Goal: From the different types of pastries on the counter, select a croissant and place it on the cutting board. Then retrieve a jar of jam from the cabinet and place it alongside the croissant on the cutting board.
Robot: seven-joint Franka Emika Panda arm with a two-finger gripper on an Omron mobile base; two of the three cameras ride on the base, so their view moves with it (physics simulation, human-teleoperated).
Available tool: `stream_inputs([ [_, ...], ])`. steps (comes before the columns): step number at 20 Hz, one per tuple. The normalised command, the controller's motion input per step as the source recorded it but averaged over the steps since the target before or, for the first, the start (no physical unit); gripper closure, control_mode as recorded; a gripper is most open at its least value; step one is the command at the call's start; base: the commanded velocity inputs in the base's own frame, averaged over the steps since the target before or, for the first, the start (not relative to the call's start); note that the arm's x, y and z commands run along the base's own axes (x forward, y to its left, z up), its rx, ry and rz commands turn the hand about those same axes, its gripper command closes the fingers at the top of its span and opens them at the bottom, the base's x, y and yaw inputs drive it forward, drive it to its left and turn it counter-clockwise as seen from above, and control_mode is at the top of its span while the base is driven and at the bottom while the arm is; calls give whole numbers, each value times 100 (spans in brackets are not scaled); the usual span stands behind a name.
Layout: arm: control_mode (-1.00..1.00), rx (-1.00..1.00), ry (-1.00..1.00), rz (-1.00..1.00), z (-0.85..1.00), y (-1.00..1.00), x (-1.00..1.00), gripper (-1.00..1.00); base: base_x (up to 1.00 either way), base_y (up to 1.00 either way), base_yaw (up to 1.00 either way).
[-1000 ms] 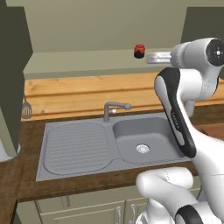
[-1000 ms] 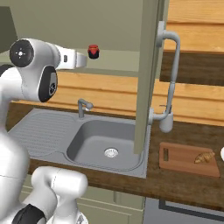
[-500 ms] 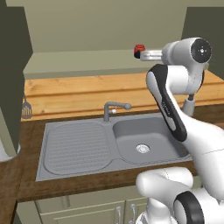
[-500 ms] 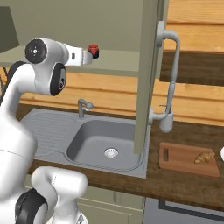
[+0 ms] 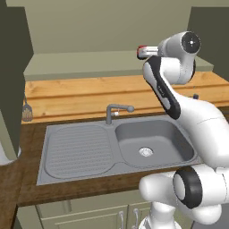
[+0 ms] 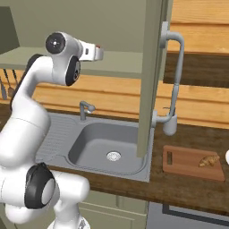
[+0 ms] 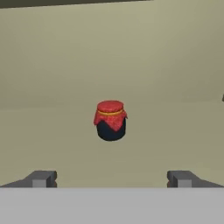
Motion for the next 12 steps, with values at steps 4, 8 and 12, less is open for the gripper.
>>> stream_inputs([
  [4, -100, 0, 9, 0, 0, 0, 55, -100, 0, 0, 0],
  [8, -100, 0, 6, 0, 0, 0, 54, -100, 0, 0, 0],
  [12, -100, 0, 2, 0, 0, 0, 47, -100, 0, 0, 0],
])
